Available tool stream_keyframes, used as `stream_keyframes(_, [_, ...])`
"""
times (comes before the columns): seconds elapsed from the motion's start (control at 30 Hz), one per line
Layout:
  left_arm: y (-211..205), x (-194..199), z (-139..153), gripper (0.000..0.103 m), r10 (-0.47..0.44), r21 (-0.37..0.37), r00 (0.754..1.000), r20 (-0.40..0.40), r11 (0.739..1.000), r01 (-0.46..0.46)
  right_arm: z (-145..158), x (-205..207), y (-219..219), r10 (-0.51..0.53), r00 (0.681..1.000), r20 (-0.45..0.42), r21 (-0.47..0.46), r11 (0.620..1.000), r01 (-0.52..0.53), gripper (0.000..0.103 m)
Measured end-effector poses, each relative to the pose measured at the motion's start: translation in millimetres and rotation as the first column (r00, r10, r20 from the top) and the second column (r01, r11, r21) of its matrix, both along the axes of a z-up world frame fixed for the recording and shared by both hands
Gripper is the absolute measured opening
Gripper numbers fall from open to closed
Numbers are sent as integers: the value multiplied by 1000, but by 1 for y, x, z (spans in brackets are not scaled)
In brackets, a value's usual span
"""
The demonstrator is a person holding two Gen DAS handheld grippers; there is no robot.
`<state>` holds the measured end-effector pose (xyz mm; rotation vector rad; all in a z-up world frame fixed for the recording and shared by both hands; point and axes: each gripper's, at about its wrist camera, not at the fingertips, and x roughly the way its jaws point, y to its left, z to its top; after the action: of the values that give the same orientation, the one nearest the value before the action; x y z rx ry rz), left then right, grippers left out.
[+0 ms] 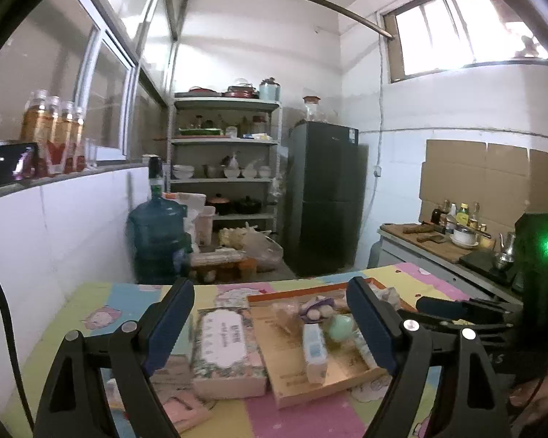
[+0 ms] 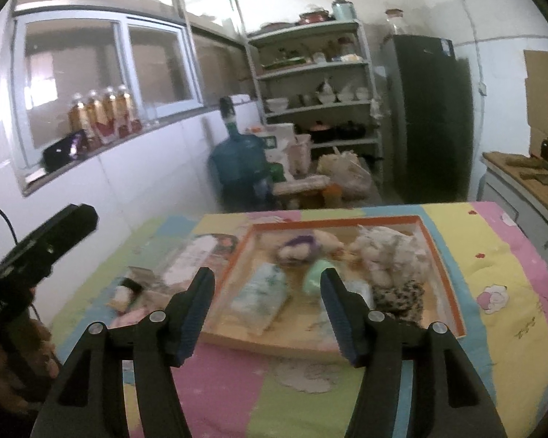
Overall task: Organize soft objects
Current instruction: 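Withdraw both grippers from the box toward the remaining items on the quilt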
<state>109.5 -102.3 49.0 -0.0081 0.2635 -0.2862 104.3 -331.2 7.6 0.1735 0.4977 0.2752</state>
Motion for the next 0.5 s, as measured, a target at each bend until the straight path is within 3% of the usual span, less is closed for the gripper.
stream_keyframes(0.5, [66,-52,-6,85,105,-22,994,36,994,-104,28,-58,78,137,984,115,36,989,-142,69])
